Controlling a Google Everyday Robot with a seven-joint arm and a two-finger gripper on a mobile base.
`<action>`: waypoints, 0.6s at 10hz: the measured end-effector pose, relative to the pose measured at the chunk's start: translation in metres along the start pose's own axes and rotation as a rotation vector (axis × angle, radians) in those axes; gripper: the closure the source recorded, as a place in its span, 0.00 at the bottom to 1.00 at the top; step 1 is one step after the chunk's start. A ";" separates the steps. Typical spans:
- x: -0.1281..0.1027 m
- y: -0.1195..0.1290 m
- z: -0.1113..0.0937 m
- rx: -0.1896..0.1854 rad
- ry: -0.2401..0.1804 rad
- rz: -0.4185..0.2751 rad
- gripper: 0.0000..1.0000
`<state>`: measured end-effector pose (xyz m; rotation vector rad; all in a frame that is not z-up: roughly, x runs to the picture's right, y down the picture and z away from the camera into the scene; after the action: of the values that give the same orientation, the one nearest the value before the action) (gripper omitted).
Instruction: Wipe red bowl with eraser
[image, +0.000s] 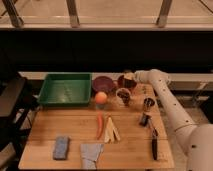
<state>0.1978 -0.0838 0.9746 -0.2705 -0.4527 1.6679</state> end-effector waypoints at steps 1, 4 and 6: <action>-0.001 -0.005 -0.002 0.009 0.000 0.007 0.81; -0.020 -0.018 0.006 0.021 -0.018 0.002 0.81; -0.031 -0.011 0.023 -0.008 -0.019 -0.018 0.81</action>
<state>0.2020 -0.1165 0.9972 -0.2567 -0.4750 1.6528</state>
